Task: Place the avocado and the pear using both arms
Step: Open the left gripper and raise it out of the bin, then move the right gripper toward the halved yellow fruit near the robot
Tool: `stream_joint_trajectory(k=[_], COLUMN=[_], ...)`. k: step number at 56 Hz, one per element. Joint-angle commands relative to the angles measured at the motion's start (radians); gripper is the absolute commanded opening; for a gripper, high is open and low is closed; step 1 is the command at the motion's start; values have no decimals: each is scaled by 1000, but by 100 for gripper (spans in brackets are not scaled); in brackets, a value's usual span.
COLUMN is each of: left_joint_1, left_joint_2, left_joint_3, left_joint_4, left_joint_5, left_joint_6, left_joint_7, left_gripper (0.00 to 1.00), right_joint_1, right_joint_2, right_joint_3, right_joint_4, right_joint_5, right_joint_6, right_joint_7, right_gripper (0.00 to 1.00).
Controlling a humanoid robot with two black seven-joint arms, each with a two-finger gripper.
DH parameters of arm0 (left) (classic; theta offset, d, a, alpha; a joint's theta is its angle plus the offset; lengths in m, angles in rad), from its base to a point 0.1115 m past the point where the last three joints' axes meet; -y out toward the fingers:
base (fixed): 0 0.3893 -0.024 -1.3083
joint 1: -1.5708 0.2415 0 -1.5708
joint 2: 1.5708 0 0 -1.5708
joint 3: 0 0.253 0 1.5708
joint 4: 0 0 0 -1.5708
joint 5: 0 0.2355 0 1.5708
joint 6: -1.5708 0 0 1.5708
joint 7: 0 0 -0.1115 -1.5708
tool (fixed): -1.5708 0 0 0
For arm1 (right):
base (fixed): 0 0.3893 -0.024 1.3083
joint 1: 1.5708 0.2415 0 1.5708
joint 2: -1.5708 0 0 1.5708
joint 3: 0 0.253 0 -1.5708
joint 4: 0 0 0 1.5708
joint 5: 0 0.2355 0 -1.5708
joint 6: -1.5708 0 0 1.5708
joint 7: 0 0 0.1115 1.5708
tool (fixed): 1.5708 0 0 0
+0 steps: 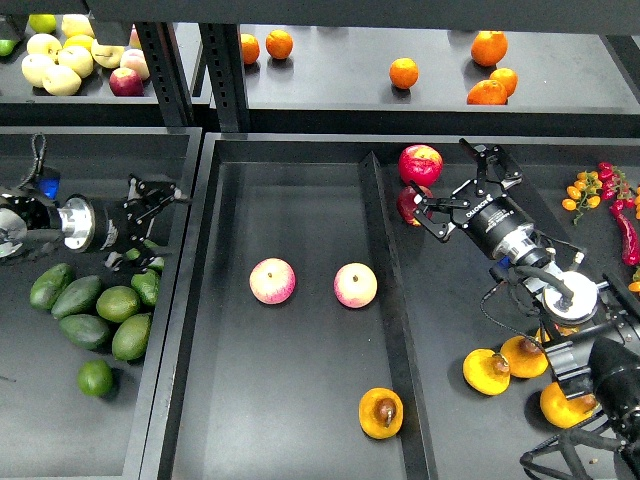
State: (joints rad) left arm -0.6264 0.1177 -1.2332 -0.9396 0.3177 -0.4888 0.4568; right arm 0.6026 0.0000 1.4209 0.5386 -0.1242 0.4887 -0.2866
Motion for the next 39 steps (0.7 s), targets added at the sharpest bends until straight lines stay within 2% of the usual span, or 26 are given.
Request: stream_joint_trajectory(k=[1, 8, 14, 16, 18, 39], left_joint_1=[50, 85, 126, 145, 152, 211], left_joint_2=[-118, -118, -118, -118, -118, -118], left_joint_3=[-149, -215, -213, -215, -216, -218], left_joint_4=[-18, -21, -30, -31, -38, -93], left_joint_5=[0, 0, -12, -44, -66, -154], left_joint_6=[0, 0, 0, 0, 0, 0], left_joint_7=[-20, -35, -95, -137, -148, -150], left_gripper=[97, 97, 98, 98, 98, 98], right_joint_1=[0, 0, 0, 2, 3, 3], right_joint_2=[0, 0, 0, 0, 0, 0], right_joint_3=[3, 3, 4, 6, 6, 3], right_joint_4=[-2, -2, -2, -2, -2, -5], right_joint_5=[0, 0, 0, 0, 0, 0], right_joint_6=[0, 0, 0, 0, 0, 0], right_joint_7=[1, 3, 6, 6, 6, 3], right_gripper=[100, 100, 100, 100, 100, 99])
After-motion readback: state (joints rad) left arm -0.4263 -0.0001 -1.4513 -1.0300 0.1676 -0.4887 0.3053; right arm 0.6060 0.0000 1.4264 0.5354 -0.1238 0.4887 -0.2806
